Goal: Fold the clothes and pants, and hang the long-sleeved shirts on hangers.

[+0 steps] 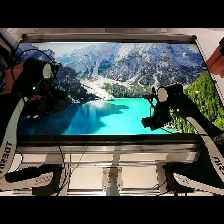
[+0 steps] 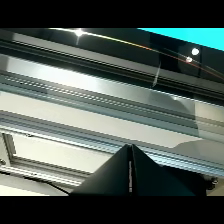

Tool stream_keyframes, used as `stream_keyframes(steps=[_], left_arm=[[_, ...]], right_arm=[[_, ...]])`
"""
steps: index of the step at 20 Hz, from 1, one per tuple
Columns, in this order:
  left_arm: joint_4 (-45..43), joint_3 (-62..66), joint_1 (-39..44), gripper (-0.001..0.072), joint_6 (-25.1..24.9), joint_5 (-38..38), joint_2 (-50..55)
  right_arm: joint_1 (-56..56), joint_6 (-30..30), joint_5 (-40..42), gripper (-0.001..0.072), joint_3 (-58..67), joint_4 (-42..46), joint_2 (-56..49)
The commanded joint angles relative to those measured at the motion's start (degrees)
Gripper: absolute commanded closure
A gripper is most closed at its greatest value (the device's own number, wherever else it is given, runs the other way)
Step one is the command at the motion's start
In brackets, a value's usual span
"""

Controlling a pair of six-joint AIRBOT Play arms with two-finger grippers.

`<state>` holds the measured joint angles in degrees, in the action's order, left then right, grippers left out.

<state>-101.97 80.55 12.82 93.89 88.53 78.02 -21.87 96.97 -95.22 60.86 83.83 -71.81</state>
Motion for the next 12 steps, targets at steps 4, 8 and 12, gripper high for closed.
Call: stream_keyframes(steps=[4, 8, 12], left_arm=[[-0.02, -0.04, -0.07, 0.0549, 0.0, -0.02, 0.81], [0.0, -0.04, -0.07, 0.0549, 0.0, -0.02, 1.7], [-0.02, -0.04, -0.07, 0.0549, 0.0, -0.02, 1.81]], right_arm=[[-0.02, 0.0, 6.56, 0.0701, -0.04, -0.02, 0.0], [-0.04, 0.02, 23.3, 0.0701, -0.04, -0.87, -0.02], [-0.04, 0.0, 37.42, 0.0701, -0.04, -6.1, -0.02]])
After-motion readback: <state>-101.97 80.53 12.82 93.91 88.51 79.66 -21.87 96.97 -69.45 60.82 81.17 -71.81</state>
